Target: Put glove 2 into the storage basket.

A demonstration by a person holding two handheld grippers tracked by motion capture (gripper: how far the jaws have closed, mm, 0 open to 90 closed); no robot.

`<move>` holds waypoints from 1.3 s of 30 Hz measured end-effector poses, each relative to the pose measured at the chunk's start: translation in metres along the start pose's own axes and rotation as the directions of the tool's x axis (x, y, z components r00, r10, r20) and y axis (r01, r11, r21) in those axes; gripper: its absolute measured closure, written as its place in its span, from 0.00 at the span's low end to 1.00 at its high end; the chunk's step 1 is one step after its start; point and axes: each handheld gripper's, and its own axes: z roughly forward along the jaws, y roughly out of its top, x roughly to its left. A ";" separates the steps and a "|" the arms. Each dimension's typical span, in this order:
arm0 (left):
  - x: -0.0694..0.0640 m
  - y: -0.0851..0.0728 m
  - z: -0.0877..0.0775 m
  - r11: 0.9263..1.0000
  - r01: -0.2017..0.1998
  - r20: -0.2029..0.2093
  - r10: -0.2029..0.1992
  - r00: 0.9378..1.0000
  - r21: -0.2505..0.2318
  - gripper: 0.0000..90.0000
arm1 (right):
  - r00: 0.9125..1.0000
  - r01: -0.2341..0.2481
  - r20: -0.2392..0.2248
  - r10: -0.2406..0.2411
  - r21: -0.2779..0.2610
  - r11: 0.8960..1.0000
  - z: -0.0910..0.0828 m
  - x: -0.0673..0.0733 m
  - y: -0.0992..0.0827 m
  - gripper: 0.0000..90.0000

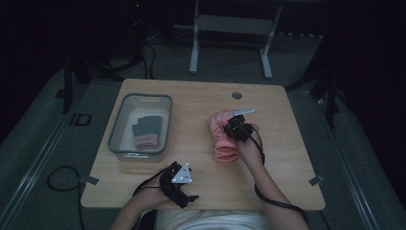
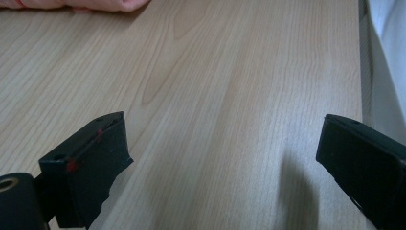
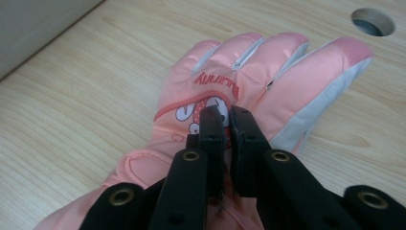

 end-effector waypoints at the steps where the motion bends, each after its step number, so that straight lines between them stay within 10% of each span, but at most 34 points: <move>1: -0.001 0.001 0.000 1.000 0.003 -0.001 -0.003 1.000 -0.003 0.04 | 1.000 0.009 0.003 -0.009 0.007 1.000 0.003 0.001 -0.001 0.94; 12: 0.003 0.017 -0.010 0.994 0.082 -0.013 -0.083 0.996 -0.069 0.04 | 0.999 0.014 -0.042 -0.016 -0.057 0.998 -0.014 -0.004 0.005 0.73; 18: 0.012 0.046 -0.022 0.979 0.176 -0.015 -0.178 0.984 -0.101 0.06 | 0.999 0.033 -0.018 -0.035 -0.093 0.995 -0.026 -0.015 0.017 0.68; 22: 0.026 0.073 -0.022 0.978 0.192 -0.129 -0.202 0.971 -0.086 0.06 | 0.999 0.029 -0.016 -0.031 -0.074 0.997 -0.020 -0.019 0.017 0.64; 25: 0.040 0.087 -0.021 0.975 0.209 -0.223 -0.220 0.950 -0.074 0.06 | 1.000 -0.001 -0.031 0.000 -0.052 0.999 -0.012 -0.024 0.010 0.62; 30: 0.075 0.105 -0.019 0.948 0.294 -0.286 -0.316 0.905 -0.118 0.11 | 0.996 -0.048 -0.072 0.048 0.005 0.999 0.001 -0.038 -0.005 0.59; 34: 0.105 0.108 -0.005 0.914 0.386 -0.265 -0.405 0.875 -0.125 0.15 | 0.982 -0.105 -0.153 0.114 0.066 0.992 0.014 -0.052 -0.020 0.57; 39: 0.139 0.102 0.032 0.843 0.532 -0.186 -0.536 0.823 -0.076 0.16 | 0.983 -0.080 -0.159 0.089 0.064 0.995 0.017 -0.054 -0.028 0.58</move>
